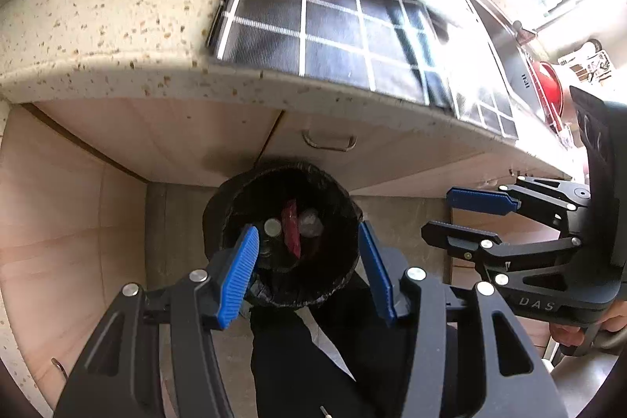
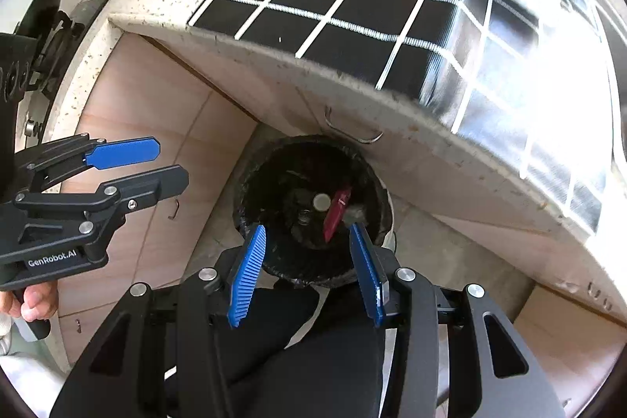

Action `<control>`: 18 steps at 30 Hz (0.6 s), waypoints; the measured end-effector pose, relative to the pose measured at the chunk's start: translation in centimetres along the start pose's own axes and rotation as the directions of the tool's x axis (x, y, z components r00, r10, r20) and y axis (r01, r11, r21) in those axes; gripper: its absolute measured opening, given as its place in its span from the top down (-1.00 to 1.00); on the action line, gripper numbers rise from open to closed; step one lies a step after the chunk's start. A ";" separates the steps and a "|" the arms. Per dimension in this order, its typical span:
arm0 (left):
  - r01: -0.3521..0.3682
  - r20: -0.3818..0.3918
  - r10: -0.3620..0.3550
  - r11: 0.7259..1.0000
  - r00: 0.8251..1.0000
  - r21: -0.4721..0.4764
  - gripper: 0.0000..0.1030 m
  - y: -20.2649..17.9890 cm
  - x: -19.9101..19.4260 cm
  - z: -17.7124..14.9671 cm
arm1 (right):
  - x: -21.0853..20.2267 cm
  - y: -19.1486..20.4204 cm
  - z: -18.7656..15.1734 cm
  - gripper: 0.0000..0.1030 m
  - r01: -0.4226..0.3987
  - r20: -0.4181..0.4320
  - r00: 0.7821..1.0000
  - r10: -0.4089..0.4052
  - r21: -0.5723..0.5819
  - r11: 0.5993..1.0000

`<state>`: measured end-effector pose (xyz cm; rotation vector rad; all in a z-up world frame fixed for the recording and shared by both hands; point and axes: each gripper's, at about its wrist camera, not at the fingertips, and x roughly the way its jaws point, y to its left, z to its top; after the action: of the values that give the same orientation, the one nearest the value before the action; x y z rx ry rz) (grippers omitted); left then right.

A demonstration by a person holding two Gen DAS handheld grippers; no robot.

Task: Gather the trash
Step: 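Raise both tools back toward the mat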

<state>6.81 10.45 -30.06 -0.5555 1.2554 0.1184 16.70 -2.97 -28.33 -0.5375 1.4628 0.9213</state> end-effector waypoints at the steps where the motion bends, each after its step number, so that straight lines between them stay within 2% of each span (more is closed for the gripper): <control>1: 0.001 0.006 -0.001 1.000 1.000 0.000 -0.02 0.0 -0.2 0.2 | -0.3 0.0 0.1 0.17 0.002 0.004 1.000 -0.002 -0.003 1.000; 9: 0.002 0.071 -0.001 1.000 0.997 -0.001 -0.02 -1.1 -2.2 2.7 | -2.6 -1.6 1.4 0.17 0.013 0.049 0.999 -0.012 -0.020 1.000; 18: 0.001 0.129 0.005 0.999 0.992 -0.046 -0.02 -1.7 -3.0 5.7 | -4.9 -5.3 3.4 0.17 0.019 0.088 0.996 -0.018 -0.005 1.000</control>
<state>11.43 12.25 -25.64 -0.5773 1.1293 0.1820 23.55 -4.28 -24.47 -0.5078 1.3738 0.9238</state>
